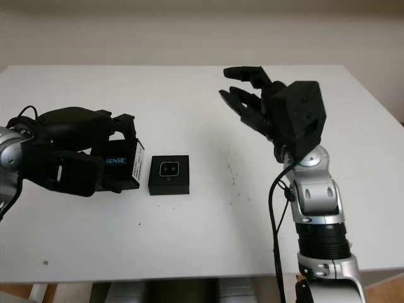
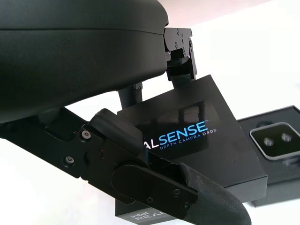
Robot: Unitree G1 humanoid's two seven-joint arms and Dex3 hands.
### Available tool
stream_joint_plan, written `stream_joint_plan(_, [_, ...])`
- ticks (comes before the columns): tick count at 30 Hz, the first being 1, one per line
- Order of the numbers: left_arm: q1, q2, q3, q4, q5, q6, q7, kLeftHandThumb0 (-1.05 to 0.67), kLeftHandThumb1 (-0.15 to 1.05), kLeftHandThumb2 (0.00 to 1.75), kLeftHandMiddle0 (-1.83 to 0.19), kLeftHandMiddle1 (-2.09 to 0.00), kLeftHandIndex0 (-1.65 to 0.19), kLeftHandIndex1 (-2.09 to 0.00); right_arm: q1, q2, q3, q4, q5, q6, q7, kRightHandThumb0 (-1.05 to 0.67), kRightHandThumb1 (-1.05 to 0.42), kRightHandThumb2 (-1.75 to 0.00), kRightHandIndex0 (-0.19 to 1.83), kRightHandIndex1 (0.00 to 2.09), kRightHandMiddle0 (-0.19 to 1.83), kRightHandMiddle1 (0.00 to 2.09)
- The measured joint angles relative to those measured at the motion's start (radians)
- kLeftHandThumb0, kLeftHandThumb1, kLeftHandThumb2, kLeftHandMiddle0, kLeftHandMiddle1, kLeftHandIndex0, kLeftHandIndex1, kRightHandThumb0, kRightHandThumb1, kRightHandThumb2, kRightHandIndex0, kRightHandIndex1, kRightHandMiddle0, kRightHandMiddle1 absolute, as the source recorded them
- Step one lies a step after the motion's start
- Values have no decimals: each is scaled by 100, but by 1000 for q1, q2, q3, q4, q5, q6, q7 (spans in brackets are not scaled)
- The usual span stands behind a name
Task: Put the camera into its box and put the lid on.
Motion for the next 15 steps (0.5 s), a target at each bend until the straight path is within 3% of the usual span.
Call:
stream_joint_plan(4, [-62, -12, -24, 24, 4, -9, -10, -30, 105, 32, -67, -209, -49, -209, 1, 11, 2, 0, -1, -2, -11, -51, -105, -18, 27, 22, -5, 100])
stream_joint_plan(9, [-125, -33, -65, 65, 23, -8, -22, -29, 105, 31, -58, -209, -39, -209, 2, 13, 10, 8, -9, -19, -19, -54, -105, -17, 27, 23, -4, 101])
stream_joint_plan(13, [-132, -59, -83, 93, 34, -12, 2, -28, 105, 32, -58, -209, -40, -209, 3, 17, 14, 15, -16, -23, -27, -55, -105, -17, 27, 22, -1, 94])
stream_joint_plan(15, [-132, -73, -90, 108, 39, -9, 10, -26, 105, 31, -48, -207, -38, -209, 4, 19, 16, 15, -21, -21, -32, -56, -105, -16, 28, 22, 1, 90])
